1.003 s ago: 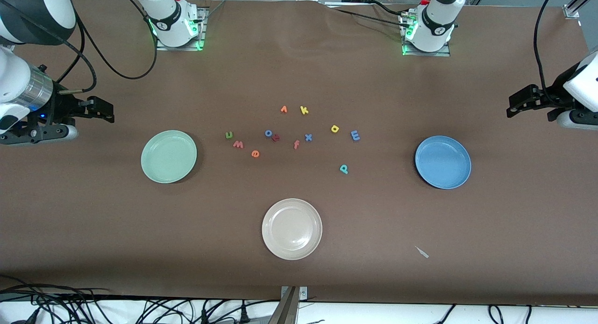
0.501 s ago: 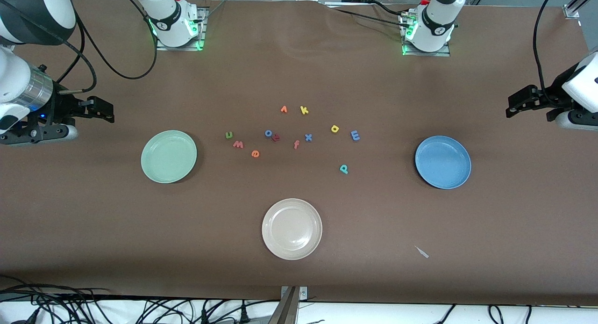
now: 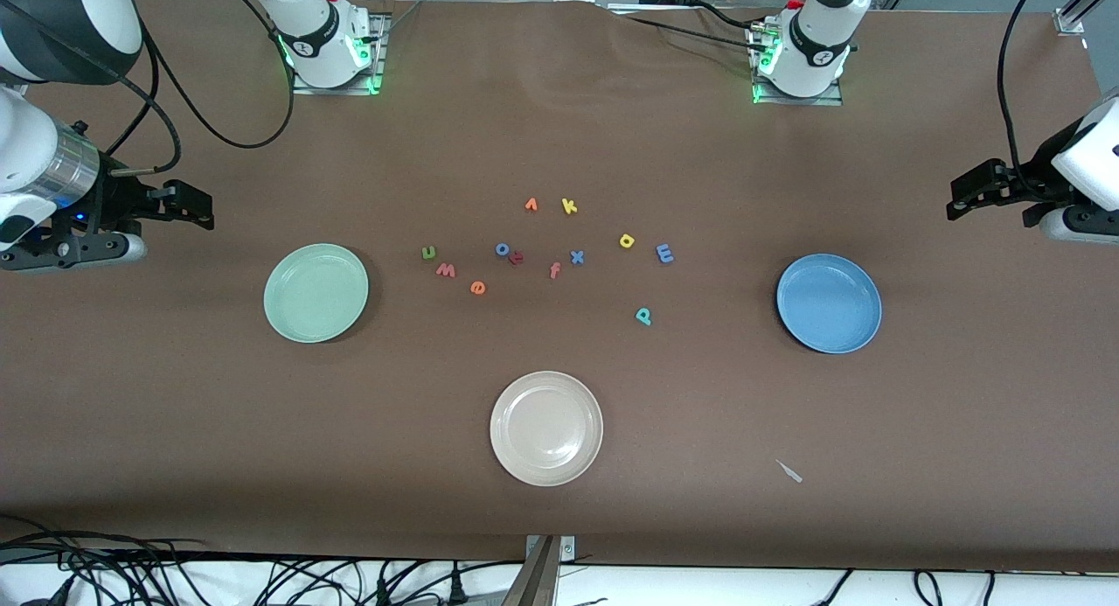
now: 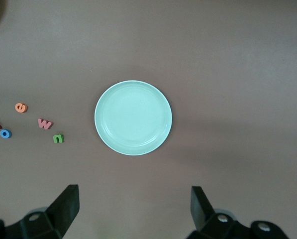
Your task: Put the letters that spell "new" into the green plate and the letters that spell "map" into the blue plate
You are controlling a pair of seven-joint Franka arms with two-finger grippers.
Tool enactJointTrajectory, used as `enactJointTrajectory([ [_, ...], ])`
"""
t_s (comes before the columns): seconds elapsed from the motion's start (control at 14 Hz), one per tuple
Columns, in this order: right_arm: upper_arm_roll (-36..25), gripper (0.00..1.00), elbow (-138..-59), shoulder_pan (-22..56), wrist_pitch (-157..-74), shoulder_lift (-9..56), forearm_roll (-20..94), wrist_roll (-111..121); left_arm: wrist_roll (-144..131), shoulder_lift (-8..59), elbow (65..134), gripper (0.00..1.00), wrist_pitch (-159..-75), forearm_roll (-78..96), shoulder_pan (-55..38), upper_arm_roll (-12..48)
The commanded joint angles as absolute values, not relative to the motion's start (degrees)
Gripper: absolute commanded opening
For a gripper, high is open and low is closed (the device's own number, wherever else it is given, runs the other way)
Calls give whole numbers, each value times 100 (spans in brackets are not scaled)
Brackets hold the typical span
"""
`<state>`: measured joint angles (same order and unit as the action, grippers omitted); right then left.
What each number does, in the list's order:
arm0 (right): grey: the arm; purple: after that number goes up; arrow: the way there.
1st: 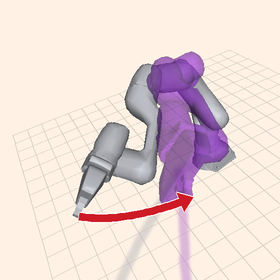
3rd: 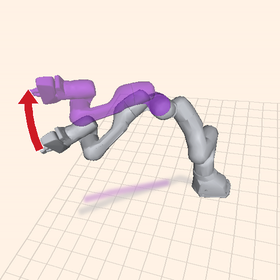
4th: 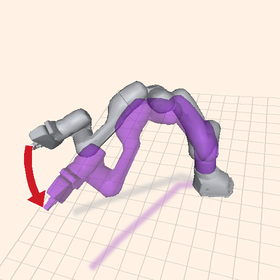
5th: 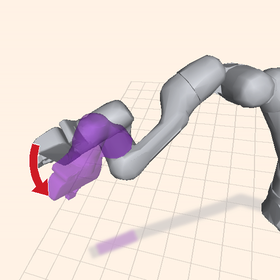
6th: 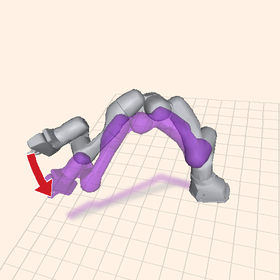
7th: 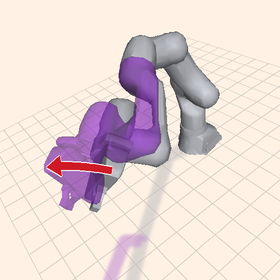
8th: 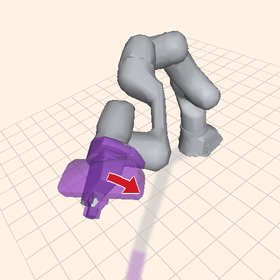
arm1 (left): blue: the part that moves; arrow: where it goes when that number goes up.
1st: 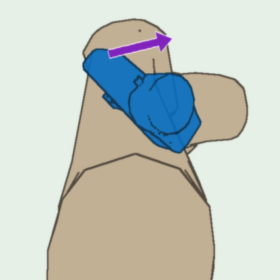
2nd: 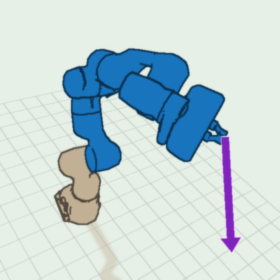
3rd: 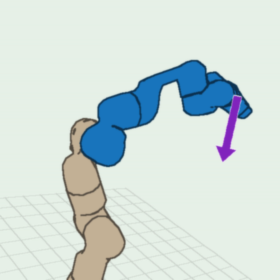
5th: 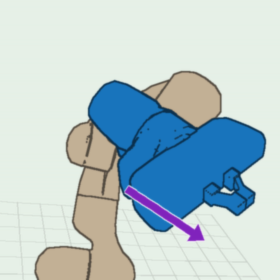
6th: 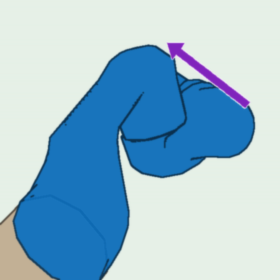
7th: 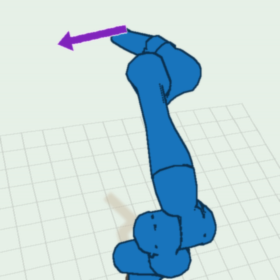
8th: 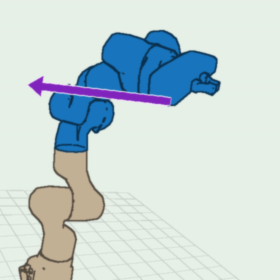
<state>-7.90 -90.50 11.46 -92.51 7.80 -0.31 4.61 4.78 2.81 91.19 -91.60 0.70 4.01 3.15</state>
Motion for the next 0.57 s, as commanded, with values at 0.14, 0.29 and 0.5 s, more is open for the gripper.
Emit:
enactJointTrajectory([
  [0.14, -765, 100, -9202, 1160, -9185, 721, 262, 378, 606, 167, 9246, 100, -9237, 141, 439, 325],
  [0.29, -765, 100, -9307, 1160, -9228, 712, 395, 378, 606, 176, 9237, 100, -9237, 141, 439, 325],
  [0.5, -511, 100, -9587, 1160, -9447, 695, 396, 55, 580, 298, 9185, 100, -9237, 141, 413, 343],
])
